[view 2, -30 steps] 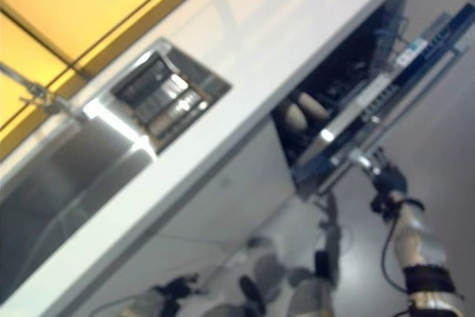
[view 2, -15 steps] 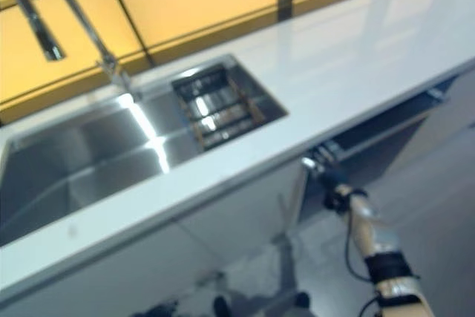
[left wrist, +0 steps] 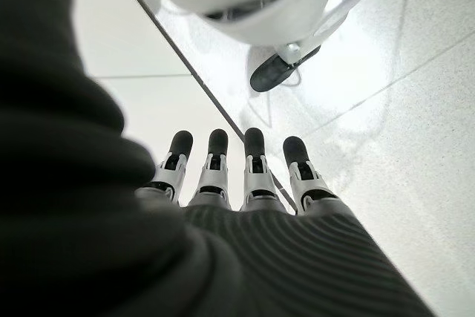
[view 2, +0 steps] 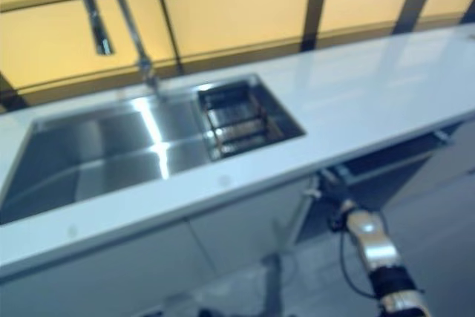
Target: Take plates into dishwasher
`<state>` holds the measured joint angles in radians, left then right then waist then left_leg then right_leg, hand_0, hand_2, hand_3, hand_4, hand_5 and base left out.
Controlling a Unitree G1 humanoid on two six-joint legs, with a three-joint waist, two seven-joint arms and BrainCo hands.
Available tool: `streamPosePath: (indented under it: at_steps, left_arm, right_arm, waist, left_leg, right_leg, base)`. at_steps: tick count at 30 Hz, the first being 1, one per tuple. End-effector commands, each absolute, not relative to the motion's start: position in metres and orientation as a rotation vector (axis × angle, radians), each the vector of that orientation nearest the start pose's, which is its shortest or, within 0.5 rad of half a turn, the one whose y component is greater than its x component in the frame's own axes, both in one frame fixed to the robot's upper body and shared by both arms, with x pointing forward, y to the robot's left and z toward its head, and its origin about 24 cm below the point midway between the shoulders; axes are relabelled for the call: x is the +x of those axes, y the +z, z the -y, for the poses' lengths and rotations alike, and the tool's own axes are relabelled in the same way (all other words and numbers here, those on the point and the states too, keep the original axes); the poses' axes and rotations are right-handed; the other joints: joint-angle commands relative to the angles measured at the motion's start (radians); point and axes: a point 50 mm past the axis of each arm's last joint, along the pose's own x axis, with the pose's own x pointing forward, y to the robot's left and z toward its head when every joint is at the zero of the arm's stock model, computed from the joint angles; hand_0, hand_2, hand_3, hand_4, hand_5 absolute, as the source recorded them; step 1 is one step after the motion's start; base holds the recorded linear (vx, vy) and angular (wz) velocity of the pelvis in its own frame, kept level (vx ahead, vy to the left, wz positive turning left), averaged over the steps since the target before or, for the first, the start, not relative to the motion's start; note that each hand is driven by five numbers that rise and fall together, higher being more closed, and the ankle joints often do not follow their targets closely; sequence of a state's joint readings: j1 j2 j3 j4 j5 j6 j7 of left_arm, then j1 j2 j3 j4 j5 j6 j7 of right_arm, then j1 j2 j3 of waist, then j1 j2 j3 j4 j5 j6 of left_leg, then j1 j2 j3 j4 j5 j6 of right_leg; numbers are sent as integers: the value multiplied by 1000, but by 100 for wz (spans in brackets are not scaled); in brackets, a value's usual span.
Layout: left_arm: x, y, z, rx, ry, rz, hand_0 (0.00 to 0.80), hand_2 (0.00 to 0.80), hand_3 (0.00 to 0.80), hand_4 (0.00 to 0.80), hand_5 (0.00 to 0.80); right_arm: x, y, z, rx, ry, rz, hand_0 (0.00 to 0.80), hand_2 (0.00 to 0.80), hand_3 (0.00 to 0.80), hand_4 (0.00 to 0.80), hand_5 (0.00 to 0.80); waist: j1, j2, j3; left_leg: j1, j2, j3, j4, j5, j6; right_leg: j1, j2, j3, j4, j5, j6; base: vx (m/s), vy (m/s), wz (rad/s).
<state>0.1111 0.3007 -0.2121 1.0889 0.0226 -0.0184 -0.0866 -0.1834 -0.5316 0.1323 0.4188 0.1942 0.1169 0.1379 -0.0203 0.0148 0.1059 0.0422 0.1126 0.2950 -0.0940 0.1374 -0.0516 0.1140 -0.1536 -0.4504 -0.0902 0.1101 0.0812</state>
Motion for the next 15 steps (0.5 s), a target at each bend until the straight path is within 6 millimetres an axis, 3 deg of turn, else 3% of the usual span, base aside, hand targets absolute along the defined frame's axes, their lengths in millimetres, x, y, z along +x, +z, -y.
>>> streamPosePath:
  at_steps: [1,7,15]
  left_arm:
    - [99,-147,-260,368,-39,-1135,0,0,0,0,0]
    - [103,-146,-262,375,-41,-1142,0,0,0,0,0]
    - [115,-144,-263,415,-77,-1166,0,0,0,0,0]
  right_arm:
    - [281,11,257,-407,123,-412,0,0,0,0,0]
    - [249,-46,264,-368,47,-688,0,0,0,0,0]
    - [187,-109,275,-305,-60,-1034,0,0,0,0,0]
  waist:
    - [37,-27,68]
    - [67,-30,54]
    - [92,-19,35]
  left_leg:
    - [46,-41,46,7,-184,34]
    - [54,-69,12,7,-211,67]
    - [64,-117,-79,7,-246,131]
  right_leg:
    - [73,19,-26,27,-194,0]
    - [80,-10,-48,76,-185,16]
    - [51,-76,-34,226,-67,63]
  base:
    - [50,130,9]
    - [69,150,18]
    - [85,182,19]
